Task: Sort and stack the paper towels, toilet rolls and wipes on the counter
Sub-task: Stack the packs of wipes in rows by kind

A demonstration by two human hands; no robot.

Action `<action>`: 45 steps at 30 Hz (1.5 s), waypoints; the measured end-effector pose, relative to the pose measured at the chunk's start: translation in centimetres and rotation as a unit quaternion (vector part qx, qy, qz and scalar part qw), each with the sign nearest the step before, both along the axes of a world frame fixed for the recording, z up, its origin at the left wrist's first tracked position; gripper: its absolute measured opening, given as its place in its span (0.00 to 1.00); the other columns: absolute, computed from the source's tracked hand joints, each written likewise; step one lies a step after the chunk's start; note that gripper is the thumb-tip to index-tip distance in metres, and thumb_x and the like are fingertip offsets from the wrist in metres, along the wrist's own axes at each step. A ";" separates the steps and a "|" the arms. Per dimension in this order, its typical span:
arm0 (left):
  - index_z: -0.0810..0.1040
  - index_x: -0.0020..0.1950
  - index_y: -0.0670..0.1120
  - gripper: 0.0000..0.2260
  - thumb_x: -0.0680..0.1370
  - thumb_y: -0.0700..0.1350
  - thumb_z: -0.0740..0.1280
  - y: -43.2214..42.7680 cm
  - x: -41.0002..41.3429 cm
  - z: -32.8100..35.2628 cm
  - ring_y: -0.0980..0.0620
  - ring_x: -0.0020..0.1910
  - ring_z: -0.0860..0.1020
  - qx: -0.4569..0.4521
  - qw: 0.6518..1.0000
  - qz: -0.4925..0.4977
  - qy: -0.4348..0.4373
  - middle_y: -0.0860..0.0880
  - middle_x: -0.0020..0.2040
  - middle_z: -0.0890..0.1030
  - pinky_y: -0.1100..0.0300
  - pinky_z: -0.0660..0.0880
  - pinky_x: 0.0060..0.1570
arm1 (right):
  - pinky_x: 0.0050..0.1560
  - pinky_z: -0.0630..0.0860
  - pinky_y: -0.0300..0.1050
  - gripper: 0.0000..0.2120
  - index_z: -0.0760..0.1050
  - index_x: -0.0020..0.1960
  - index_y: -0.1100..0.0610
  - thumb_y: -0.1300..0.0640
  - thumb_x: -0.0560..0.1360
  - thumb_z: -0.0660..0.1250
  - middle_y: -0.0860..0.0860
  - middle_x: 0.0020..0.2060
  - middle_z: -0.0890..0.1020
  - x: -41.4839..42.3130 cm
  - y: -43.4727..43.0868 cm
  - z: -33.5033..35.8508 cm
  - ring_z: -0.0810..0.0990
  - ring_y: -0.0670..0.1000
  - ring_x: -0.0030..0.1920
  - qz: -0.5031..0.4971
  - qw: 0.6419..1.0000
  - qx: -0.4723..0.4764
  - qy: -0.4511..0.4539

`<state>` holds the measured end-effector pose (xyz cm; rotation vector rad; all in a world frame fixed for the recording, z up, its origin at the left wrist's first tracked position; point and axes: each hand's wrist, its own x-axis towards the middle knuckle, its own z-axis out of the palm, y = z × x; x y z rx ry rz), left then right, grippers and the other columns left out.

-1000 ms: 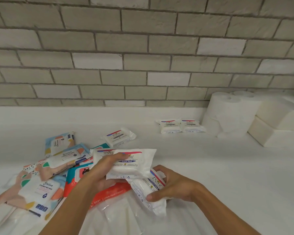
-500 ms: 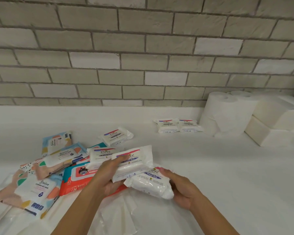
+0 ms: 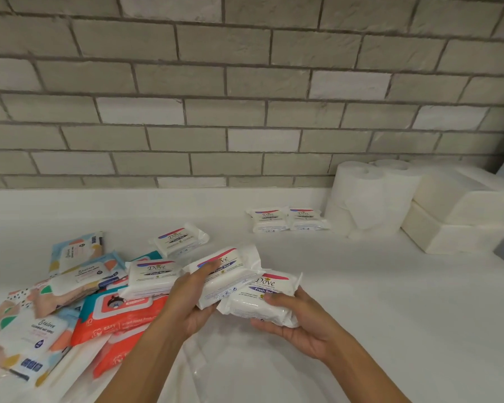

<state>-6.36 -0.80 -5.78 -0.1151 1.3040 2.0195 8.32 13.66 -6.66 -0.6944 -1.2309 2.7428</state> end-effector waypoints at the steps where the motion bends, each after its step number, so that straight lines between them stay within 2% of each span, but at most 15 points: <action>1: 0.77 0.62 0.41 0.18 0.73 0.40 0.73 0.3 0.1 0.1 0.40 0.51 0.83 0.000 1.000 -0.003 0.004 0.39 0.52 0.85 0.39 0.77 0.57 | 0.42 0.83 0.58 0.26 0.72 0.65 0.61 0.72 0.68 0.71 0.62 0.56 0.83 0.1 0.4 0.1 0.83 0.64 0.54 0.002 1.000 0.006 0.001; 4: 0.77 0.62 0.42 0.17 0.74 0.41 0.73 1.0 0.2 0.3 0.38 0.50 0.83 -0.012 1.000 -0.014 0.020 0.39 0.52 0.85 0.37 0.77 0.55 | 0.45 0.83 0.57 0.23 0.73 0.64 0.63 0.72 0.70 0.70 0.62 0.55 0.83 0.3 1.9 0.4 0.84 0.64 0.54 -0.007 1.000 0.025 -0.003; 8: 0.79 0.59 0.41 0.13 0.75 0.40 0.71 2.4 -0.5 0.9 0.42 0.45 0.84 -0.016 0.999 -0.002 0.040 0.40 0.49 0.86 0.50 0.81 0.40 | 0.44 0.84 0.54 0.19 0.74 0.62 0.68 0.71 0.71 0.70 0.63 0.53 0.84 0.2 4.3 0.8 0.84 0.62 0.52 -0.044 0.999 0.025 -0.017; 12: 0.80 0.54 0.42 0.09 0.75 0.39 0.71 4.3 -1.4 2.1 0.42 0.46 0.84 -0.019 0.999 0.010 0.041 0.41 0.48 0.86 0.47 0.81 0.46 | 0.46 0.84 0.52 0.18 0.75 0.60 0.70 0.71 0.71 0.70 0.63 0.53 0.84 -0.2 7.3 1.2 0.84 0.61 0.54 -0.071 0.997 0.024 -0.027; 15: 0.80 0.56 0.42 0.12 0.73 0.41 0.70 5.8 -2.6 2.7 0.41 0.51 0.82 -0.029 0.999 0.007 0.031 0.41 0.53 0.85 0.45 0.79 0.53 | 0.48 0.84 0.52 0.18 0.74 0.61 0.69 0.71 0.72 0.70 0.63 0.54 0.84 -0.9 9.9 1.4 0.84 0.61 0.54 -0.097 0.995 0.024 -0.019; 20: 0.77 0.50 0.43 0.07 0.73 0.39 0.66 8.6 -4.3 3.3 0.42 0.48 0.79 -0.016 1.000 -0.001 0.019 0.40 0.49 0.81 0.52 0.77 0.44 | 0.47 0.84 0.49 0.20 0.75 0.63 0.67 0.69 0.72 0.70 0.60 0.56 0.84 -2.8 14.0 1.5 0.82 0.60 0.57 -0.149 0.989 -0.001 0.007; 24: 0.78 0.52 0.43 0.09 0.72 0.39 0.66 10.9 -5.8 3.4 0.42 0.49 0.79 -0.011 1.000 -0.005 0.022 0.41 0.50 0.82 0.52 0.77 0.43 | 0.46 0.84 0.49 0.19 0.75 0.63 0.67 0.70 0.73 0.70 0.61 0.57 0.83 -4.6 17.4 1.6 0.81 0.61 0.58 -0.164 0.986 -0.028 0.010; 29: 0.79 0.54 0.43 0.09 0.74 0.39 0.67 13.8 -7.8 3.3 0.42 0.49 0.80 -0.009 0.999 -0.013 0.032 0.41 0.53 0.83 0.52 0.77 0.45 | 0.49 0.82 0.51 0.16 0.76 0.61 0.69 0.71 0.74 0.69 0.62 0.58 0.82 -7.2 21.0 1.7 0.79 0.61 0.61 -0.155 0.988 -0.016 0.002; 35: 0.81 0.52 0.40 0.09 0.74 0.42 0.71 17.0 -10.0 3.0 0.43 0.43 0.79 -0.058 0.997 0.002 0.057 0.41 0.47 0.83 0.54 0.75 0.39 | 0.46 0.83 0.49 0.15 0.77 0.59 0.69 0.70 0.72 0.71 0.63 0.55 0.83 -10.9 24.6 1.0 0.83 0.60 0.53 -0.173 0.984 0.023 -0.034; 39: 0.81 0.53 0.40 0.10 0.74 0.43 0.72 18.6 -11.6 2.2 0.42 0.45 0.79 -0.091 0.994 -0.001 0.067 0.40 0.49 0.83 0.53 0.76 0.41 | 0.43 0.84 0.51 0.16 0.77 0.57 0.70 0.69 0.70 0.74 0.63 0.53 0.82 -13.0 25.5 0.0 0.82 0.60 0.50 -0.193 0.978 0.011 -0.081; 45: 0.79 0.56 0.39 0.09 0.77 0.41 0.70 21.2 -13.5 0.6 0.42 0.45 0.81 -0.107 0.992 0.012 0.063 0.41 0.49 0.83 0.53 0.77 0.41 | 0.40 0.84 0.46 0.17 0.77 0.57 0.69 0.67 0.70 0.75 0.62 0.52 0.84 -14.8 26.3 -1.8 0.83 0.58 0.50 -0.237 0.967 -0.023 -0.087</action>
